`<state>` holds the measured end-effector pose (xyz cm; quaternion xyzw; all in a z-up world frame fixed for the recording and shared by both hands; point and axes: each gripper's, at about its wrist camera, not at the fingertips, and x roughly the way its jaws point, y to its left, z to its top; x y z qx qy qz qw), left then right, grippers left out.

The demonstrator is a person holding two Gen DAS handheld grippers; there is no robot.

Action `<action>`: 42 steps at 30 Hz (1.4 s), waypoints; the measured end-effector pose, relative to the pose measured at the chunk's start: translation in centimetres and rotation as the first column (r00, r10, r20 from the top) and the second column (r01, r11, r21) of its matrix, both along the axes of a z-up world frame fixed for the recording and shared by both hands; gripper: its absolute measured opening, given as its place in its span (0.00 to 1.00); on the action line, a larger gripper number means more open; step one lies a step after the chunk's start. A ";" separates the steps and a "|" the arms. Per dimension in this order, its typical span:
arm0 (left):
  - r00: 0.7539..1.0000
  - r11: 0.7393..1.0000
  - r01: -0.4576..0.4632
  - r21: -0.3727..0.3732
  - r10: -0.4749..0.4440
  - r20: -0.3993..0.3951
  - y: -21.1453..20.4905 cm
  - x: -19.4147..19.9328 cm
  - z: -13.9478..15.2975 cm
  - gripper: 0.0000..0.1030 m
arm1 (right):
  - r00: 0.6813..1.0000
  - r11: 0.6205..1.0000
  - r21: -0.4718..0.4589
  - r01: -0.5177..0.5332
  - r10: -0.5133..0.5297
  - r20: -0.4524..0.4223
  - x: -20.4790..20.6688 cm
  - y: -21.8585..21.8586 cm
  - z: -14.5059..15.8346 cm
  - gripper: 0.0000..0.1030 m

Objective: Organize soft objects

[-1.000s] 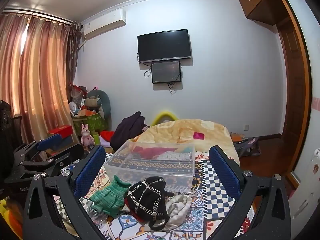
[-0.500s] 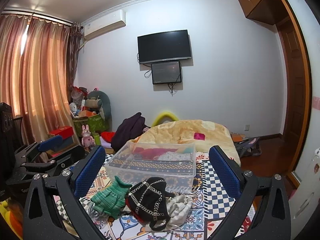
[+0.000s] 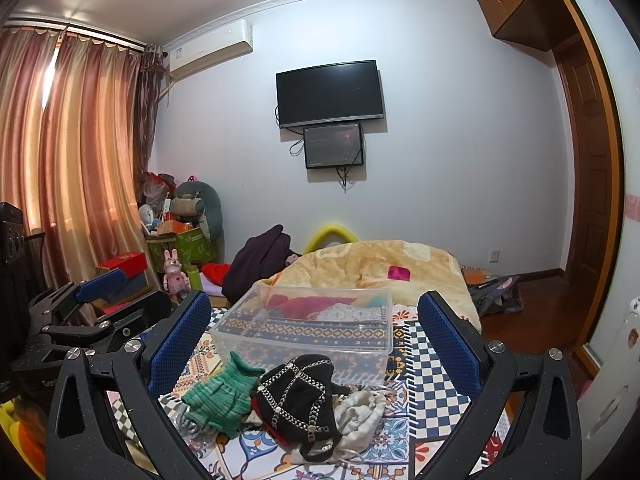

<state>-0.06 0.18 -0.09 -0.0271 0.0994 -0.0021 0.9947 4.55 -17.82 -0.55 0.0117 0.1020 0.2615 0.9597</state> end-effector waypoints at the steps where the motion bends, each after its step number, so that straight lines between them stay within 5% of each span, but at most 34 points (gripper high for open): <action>1: 1.000 1.000 0.001 0.000 -0.001 -0.001 0.0 0.0 0.0 1.00 | 1.000 1.000 0.000 -0.001 0.001 0.000 0.0 0.0 0.1 1.00; 42: 1.000 1.000 0.006 0.013 -0.006 -0.029 -0.2 0.6 -0.8 1.00 | 1.000 1.000 -0.009 -0.010 0.010 -0.022 0.9 -0.1 -1.2 1.00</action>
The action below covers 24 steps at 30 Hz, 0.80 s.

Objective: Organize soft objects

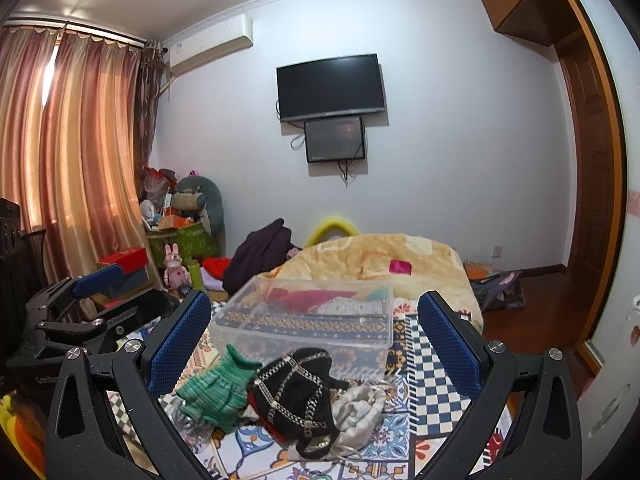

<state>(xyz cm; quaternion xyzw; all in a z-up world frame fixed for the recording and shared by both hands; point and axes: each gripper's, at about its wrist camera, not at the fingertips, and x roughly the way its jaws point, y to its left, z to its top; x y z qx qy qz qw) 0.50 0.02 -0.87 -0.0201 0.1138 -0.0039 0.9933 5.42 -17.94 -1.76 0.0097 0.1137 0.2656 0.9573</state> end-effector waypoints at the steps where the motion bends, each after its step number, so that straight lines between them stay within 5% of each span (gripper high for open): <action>1: 1.000 1.000 0.002 -0.003 -0.002 -0.021 0.1 0.4 -0.5 1.00 | 1.000 1.000 -0.005 0.000 0.000 -0.015 0.4 -0.1 -0.5 1.00; 13: 0.973 1.000 0.008 -0.026 -0.014 -0.230 1.1 5.1 -7.3 1.00 | 0.968 0.997 -0.062 -0.049 0.032 -0.251 5.0 0.4 -7.5 1.00; 16: 0.965 0.999 0.004 -0.034 -0.013 -0.263 1.4 5.7 -8.5 0.84 | 0.957 0.995 -0.076 -0.071 0.047 -0.286 5.3 0.9 -8.2 0.99; 24: 0.953 0.999 0.034 -0.021 -0.039 -0.301 1.8 6.0 -10.0 0.51 | 0.939 0.983 -0.108 -0.149 0.106 -0.328 5.2 2.8 -8.6 0.68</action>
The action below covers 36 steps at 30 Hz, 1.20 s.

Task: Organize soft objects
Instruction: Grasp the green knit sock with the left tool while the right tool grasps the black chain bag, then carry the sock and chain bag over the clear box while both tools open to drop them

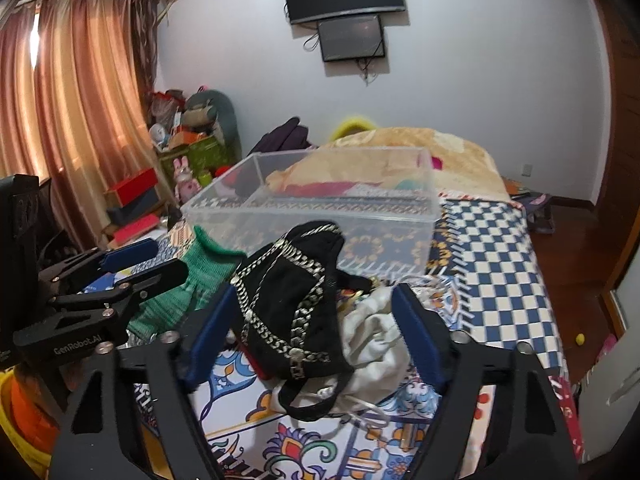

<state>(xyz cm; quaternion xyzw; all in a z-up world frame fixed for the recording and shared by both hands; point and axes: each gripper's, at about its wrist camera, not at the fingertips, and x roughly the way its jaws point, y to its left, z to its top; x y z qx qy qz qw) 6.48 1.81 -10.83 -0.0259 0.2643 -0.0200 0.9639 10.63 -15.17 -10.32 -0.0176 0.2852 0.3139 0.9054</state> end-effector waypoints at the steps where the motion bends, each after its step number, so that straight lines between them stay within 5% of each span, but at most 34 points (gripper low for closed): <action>1: 1.000 1.000 0.010 0.006 -0.010 -0.007 -0.2 0.1 -0.3 0.48 | 1.000 1.000 -0.001 -0.008 0.008 -0.011 0.1 0.2 -0.2 0.67; 8: 0.999 1.000 0.007 -0.015 -0.008 -0.036 0.4 0.6 -1.3 0.26 | 0.999 0.999 -0.025 -0.028 0.027 -0.039 1.3 0.9 -1.6 0.33; 12: 0.999 0.999 0.011 -0.037 -0.013 -0.031 0.7 0.4 -1.1 0.19 | 0.998 0.999 -0.016 -0.035 0.034 -0.045 1.4 0.8 -1.4 0.24; 36: 0.993 0.996 0.055 -0.069 -0.048 0.104 2.2 1.1 6.0 0.12 | 0.990 0.995 0.090 -0.031 0.019 0.139 1.6 0.5 6.8 0.17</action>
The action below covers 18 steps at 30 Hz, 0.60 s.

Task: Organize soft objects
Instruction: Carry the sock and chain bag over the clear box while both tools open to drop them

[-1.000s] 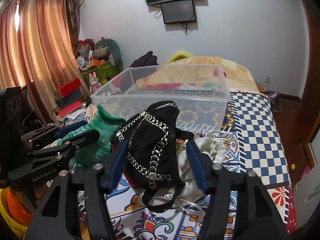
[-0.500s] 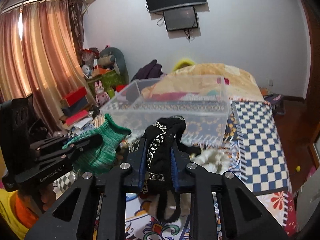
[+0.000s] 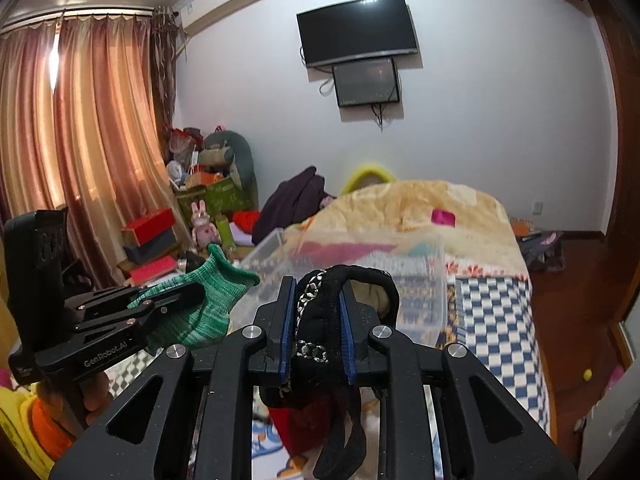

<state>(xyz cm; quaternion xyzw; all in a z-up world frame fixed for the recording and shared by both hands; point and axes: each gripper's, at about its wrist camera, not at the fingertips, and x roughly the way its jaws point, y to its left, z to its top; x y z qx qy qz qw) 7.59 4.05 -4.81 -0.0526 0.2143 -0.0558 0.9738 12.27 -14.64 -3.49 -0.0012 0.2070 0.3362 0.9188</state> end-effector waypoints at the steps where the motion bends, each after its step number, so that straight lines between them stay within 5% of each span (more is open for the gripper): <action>1: 1.000 1.000 0.000 -0.005 0.000 0.001 0.3 0.4 0.3 0.12 | 1.000 1.000 0.006 0.004 -0.004 0.016 0.4 0.1 0.6 0.17; 6: 1.000 0.999 0.012 -0.047 -0.013 -0.015 1.6 2.5 1.0 0.12 | 0.999 1.000 0.022 0.009 -0.010 0.050 1.4 0.5 2.0 0.17; 18: 0.999 0.999 -0.035 0.017 0.035 0.000 0.9 7.2 1.9 0.12 | 0.994 0.999 0.012 0.048 -0.049 0.100 4.9 2.2 2.9 0.17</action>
